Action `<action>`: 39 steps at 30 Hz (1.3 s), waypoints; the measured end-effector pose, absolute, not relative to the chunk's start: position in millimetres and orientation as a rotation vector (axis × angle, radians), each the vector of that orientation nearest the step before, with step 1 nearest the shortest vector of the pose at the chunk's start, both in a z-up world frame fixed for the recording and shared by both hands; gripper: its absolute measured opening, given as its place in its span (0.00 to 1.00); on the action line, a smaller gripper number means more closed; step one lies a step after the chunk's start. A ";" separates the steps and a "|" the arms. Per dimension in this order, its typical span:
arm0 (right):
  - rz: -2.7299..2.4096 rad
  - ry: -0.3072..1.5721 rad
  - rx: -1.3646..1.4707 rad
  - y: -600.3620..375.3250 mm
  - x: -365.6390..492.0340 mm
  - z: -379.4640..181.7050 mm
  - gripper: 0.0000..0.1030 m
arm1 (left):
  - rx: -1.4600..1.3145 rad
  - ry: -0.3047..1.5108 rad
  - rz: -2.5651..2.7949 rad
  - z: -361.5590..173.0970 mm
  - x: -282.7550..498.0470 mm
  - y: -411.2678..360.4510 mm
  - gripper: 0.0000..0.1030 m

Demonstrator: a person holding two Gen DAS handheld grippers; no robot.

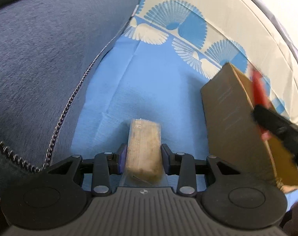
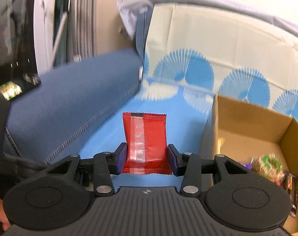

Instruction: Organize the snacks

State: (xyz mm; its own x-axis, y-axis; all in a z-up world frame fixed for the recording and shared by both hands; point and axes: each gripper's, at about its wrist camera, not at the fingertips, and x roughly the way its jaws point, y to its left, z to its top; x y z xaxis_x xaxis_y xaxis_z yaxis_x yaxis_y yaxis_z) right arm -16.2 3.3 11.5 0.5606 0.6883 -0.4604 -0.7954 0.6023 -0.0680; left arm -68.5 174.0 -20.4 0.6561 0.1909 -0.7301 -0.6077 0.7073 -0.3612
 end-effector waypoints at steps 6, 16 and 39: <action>0.860 0.327 -0.129 -30.3 2.2 53.0 0.45 | -0.621 0.647 0.468 34.4 -28.9 150.6 0.39; 0.452 0.271 0.051 -101.5 79.5 84.8 0.79 | -0.558 0.397 0.199 137.2 43.0 64.7 0.65; 0.474 0.375 0.007 -205.3 37.1 76.9 0.99 | -0.348 0.554 0.284 83.7 -48.4 -6.7 0.97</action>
